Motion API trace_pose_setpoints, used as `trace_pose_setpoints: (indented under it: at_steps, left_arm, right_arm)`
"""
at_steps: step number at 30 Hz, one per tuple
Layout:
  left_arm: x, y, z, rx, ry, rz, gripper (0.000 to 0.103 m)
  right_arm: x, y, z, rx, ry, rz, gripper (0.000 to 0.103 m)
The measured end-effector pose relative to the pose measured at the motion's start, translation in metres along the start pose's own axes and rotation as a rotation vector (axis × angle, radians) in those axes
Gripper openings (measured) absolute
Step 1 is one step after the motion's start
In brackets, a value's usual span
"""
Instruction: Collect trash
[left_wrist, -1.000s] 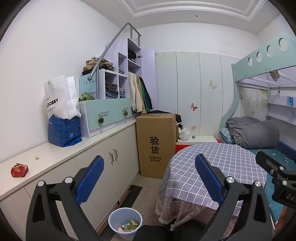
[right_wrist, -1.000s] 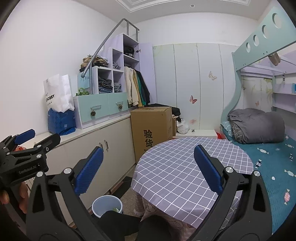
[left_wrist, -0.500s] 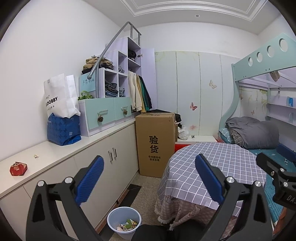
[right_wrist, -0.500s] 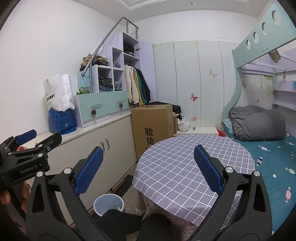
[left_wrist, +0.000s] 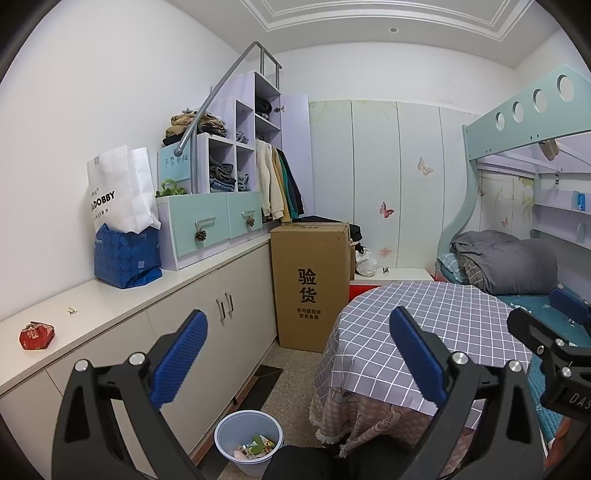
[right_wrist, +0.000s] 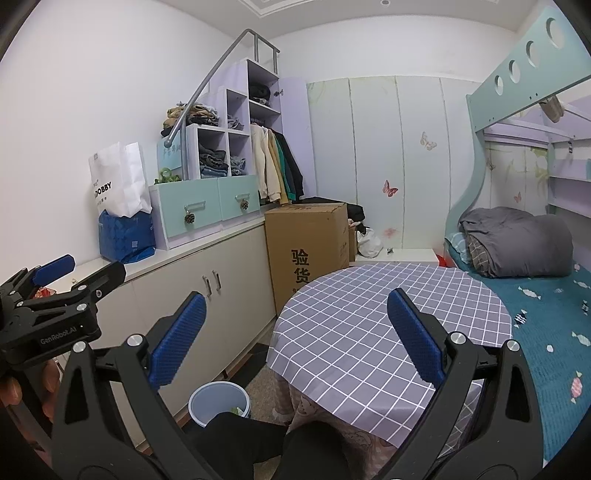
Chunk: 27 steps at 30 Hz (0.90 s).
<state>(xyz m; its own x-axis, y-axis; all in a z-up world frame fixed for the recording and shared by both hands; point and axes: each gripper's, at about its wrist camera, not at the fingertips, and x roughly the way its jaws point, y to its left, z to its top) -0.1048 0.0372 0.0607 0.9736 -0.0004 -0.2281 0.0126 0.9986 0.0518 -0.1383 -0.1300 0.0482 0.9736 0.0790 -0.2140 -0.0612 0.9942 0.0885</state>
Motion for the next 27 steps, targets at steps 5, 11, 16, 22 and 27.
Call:
trace_pose_setpoints:
  at_steps: [5,11,16,22,27]
  left_arm:
    - [0.0003,0.0,-0.0015,0.002,0.002,-0.002,0.097]
    - [0.0007,0.0008,-0.0013,0.001,0.003,-0.001,0.097]
    - [0.0017,0.0024,-0.0027,0.004,0.002,0.002,0.097]
    - [0.0018,0.0019,-0.0028,0.004,0.002,0.003,0.097]
    - [0.0016,0.001,-0.0024,0.004,0.002,0.003,0.097]
  right_arm:
    - [-0.0002,0.0006,-0.0006,0.001,0.001,0.001,0.096]
    - [0.0,-0.0018,-0.0009,0.002,0.004,0.007,0.096]
    - [0.0003,-0.003,-0.0013,-0.001,0.006,0.013,0.096]
    - [0.0006,-0.0073,-0.0019,-0.001,0.011,0.019,0.096]
    - [0.0008,-0.0068,-0.0017,-0.002,0.01,0.018,0.096]
